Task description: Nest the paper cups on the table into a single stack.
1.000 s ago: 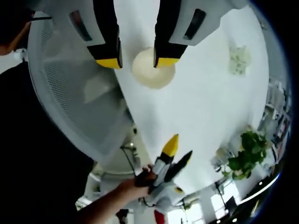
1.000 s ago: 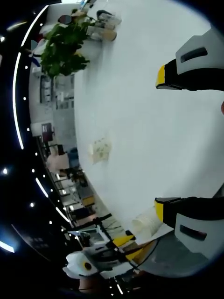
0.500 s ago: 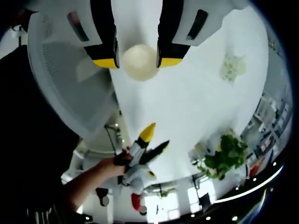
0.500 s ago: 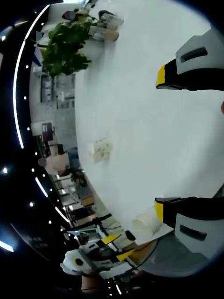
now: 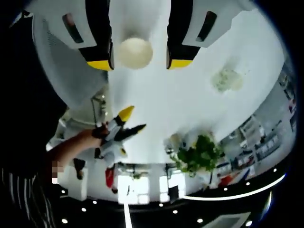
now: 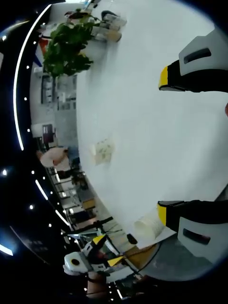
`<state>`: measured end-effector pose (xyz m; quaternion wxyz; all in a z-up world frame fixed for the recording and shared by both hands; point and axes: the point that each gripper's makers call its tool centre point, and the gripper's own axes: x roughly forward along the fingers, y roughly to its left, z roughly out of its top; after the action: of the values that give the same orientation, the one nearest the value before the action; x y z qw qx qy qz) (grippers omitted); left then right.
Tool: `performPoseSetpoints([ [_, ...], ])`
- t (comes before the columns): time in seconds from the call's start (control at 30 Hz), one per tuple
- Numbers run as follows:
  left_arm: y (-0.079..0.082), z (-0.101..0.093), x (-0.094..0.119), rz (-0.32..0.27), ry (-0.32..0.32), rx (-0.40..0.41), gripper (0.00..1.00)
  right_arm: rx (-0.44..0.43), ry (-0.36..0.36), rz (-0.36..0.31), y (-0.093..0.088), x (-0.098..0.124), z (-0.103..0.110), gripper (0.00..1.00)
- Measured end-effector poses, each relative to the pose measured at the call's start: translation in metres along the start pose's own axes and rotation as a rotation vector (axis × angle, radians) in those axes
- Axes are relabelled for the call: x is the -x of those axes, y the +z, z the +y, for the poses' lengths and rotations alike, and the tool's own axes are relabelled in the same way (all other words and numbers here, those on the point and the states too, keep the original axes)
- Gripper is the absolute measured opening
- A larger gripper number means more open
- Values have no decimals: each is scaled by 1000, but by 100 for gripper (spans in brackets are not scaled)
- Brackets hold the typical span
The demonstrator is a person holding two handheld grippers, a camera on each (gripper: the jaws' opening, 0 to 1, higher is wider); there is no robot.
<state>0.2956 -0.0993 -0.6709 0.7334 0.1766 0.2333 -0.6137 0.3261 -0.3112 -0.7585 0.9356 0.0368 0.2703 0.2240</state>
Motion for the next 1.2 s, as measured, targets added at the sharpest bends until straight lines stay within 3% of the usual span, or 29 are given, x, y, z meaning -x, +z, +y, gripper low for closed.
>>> performPoseSetpoints([
  [0.1,7,7,6,-76,32,71,47,4,-1,1,0,0,0,94],
  [0.23,3,13,11,-116,69,121,50,6,0,4,-2,0,2,94],
  [0.43,-6,21,20,-129,129,133,56,11,5,7,-3,0,6,94],
  [0.63,-5,33,29,-203,192,197,63,21,8,12,1,-1,7,94],
  [0.87,-13,39,36,-226,253,237,77,40,17,16,6,-2,9,94],
  [1.2,-24,46,48,-245,317,274,83,55,31,24,9,-1,14,94],
])
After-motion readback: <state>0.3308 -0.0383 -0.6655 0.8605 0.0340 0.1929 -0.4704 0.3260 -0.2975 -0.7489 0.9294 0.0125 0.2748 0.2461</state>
